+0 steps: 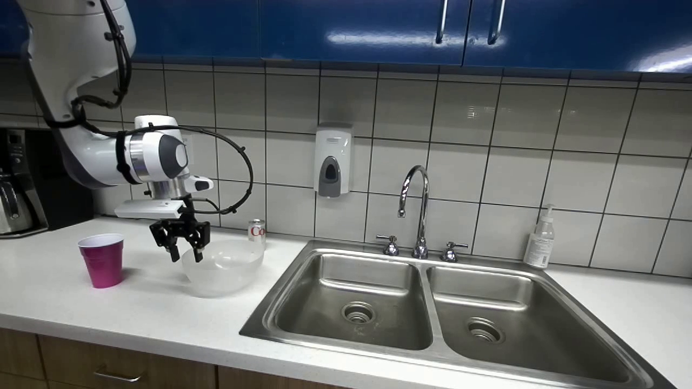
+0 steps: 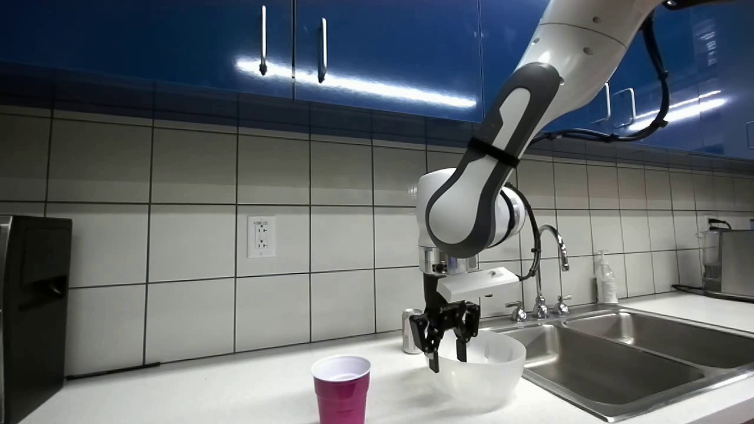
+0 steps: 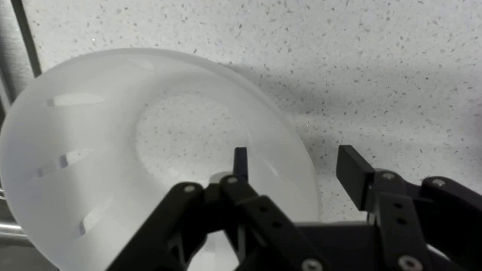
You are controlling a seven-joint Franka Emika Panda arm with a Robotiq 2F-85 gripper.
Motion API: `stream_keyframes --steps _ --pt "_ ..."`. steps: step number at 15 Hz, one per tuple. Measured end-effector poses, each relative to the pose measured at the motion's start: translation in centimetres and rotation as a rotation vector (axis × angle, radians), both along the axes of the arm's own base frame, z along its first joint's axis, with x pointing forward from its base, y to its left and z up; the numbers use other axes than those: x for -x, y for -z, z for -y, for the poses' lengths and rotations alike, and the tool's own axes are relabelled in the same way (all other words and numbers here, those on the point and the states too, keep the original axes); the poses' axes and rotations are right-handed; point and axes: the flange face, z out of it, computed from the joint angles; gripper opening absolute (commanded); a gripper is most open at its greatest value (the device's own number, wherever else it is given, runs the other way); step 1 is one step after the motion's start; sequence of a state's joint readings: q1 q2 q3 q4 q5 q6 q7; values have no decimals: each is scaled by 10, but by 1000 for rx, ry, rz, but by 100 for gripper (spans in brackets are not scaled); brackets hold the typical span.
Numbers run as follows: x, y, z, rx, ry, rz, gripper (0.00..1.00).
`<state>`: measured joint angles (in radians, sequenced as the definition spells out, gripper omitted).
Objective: Move the bowl to the left sink
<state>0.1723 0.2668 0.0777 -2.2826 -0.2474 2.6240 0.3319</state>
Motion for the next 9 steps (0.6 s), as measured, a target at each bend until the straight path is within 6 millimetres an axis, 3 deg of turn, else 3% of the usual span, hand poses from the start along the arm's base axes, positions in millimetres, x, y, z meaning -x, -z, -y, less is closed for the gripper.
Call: stream_keyframes --steps 4,9 --pt "0 0 0 -1 2 0 2" --pt "-2 -2 0 -2 3 2 1"
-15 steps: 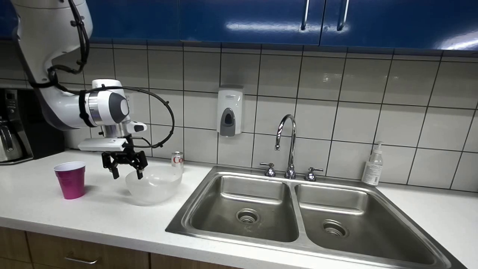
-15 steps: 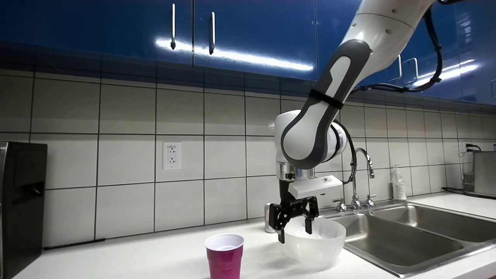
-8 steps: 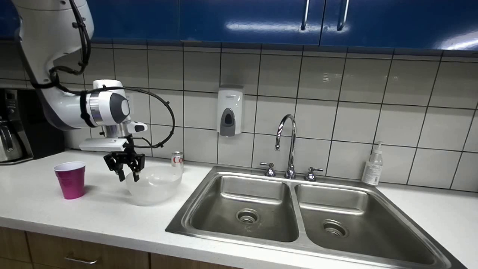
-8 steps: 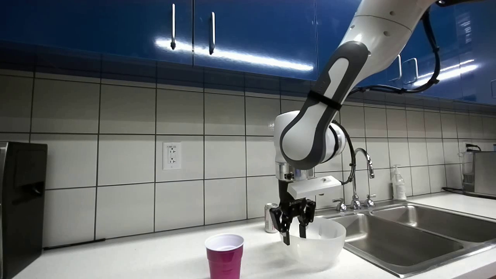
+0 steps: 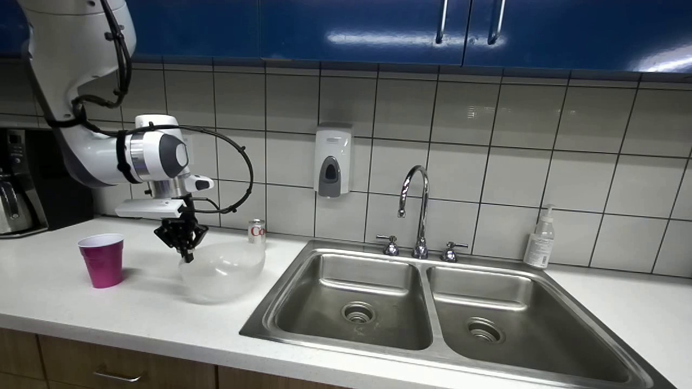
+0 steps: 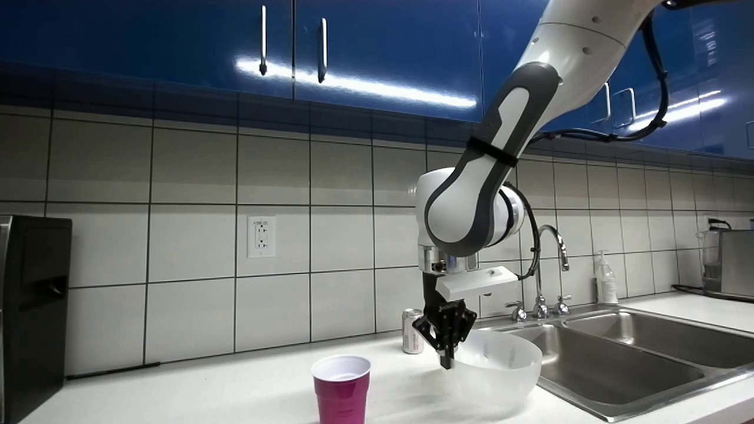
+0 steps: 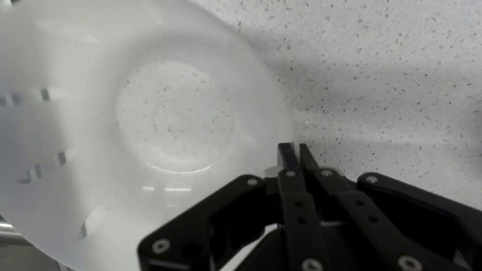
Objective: Move the bowl to the left sink
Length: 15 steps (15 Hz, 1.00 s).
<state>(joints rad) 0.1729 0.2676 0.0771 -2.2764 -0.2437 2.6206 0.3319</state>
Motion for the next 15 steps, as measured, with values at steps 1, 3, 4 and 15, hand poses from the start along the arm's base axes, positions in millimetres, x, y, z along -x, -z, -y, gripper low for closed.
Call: stream_keyframes --steps 1,3,4,15 --pt "0 0 0 0 1 0 1" --pt "-1 0 0 0 1 0 1" --pt "-1 0 0 0 1 0 1" --pt "-6 -40 10 25 21 6 1"
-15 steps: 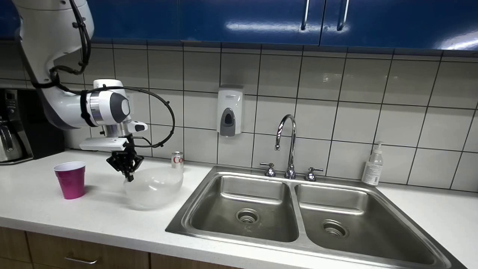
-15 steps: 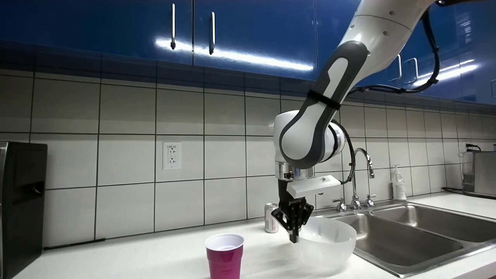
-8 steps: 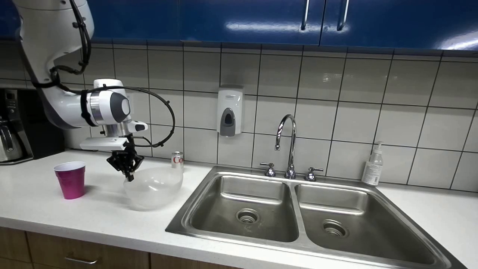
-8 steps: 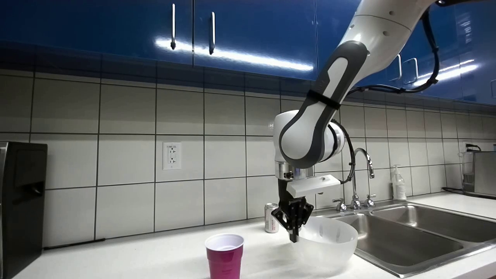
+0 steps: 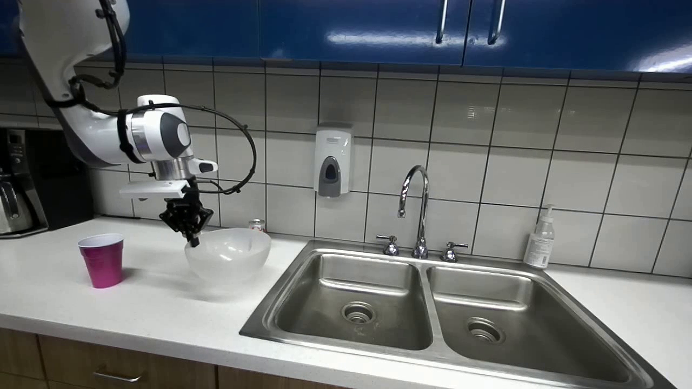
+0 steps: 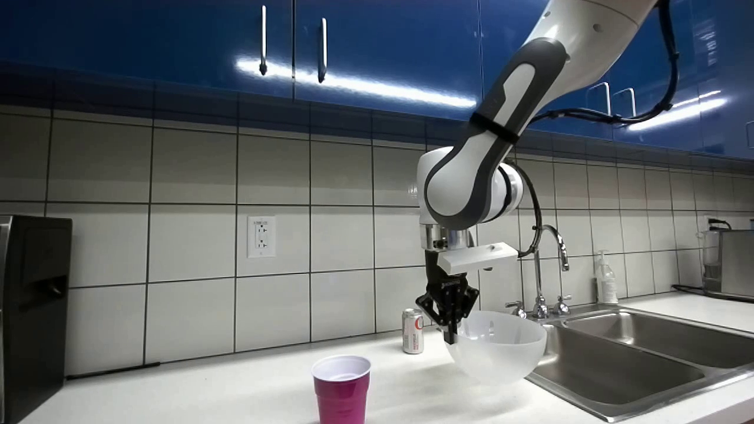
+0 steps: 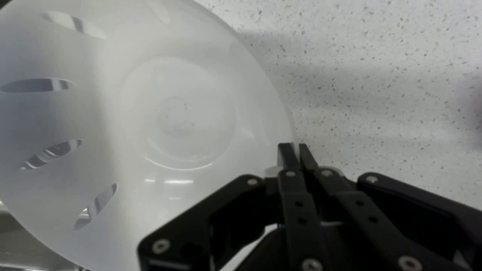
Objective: Move the bowl to the left sink
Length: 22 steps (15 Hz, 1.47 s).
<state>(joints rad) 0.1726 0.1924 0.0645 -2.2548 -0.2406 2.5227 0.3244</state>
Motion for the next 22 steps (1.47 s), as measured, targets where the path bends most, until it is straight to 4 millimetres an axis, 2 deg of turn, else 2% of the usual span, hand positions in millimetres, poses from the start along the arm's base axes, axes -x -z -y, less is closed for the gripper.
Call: stream_keyframes --steps 4,8,15,22 --pt "1 -24 8 17 16 -4 1" --pt "-2 -38 32 27 44 -3 1" --pt "-7 -51 107 39 164 -1 1" --pt "-3 -49 181 48 269 -13 1"
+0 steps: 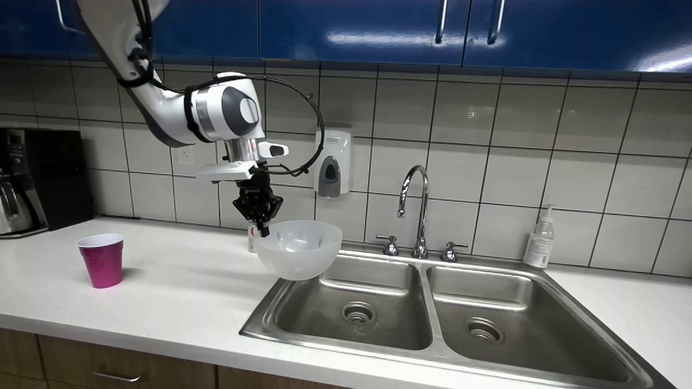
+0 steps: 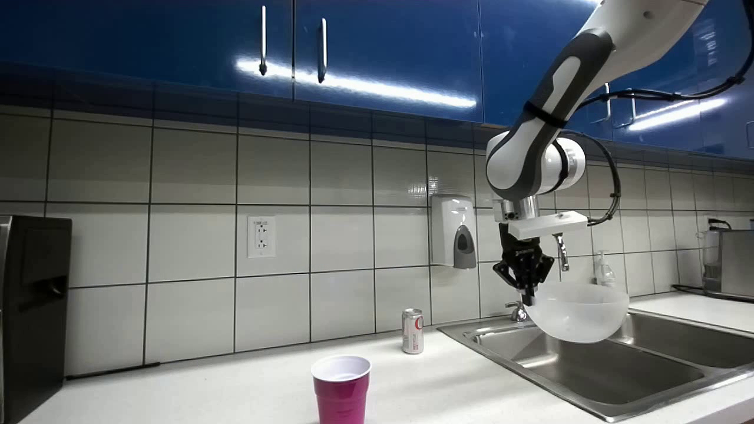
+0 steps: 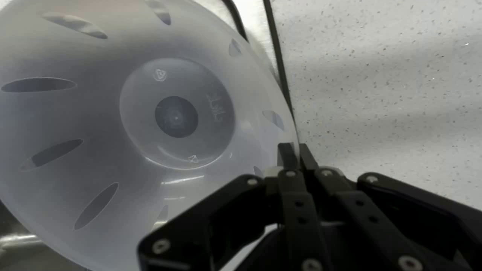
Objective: Move the bowl to the left sink
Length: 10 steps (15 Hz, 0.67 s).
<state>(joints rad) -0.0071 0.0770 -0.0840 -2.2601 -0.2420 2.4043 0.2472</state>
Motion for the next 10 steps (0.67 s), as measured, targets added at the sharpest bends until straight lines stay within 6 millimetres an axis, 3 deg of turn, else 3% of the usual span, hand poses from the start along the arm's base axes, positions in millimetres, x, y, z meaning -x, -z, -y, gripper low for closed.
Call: stream_keyframes --steps 6,10 --pt "4 7 54 7 51 -19 1" --pt "-5 22 79 15 78 -39 1"
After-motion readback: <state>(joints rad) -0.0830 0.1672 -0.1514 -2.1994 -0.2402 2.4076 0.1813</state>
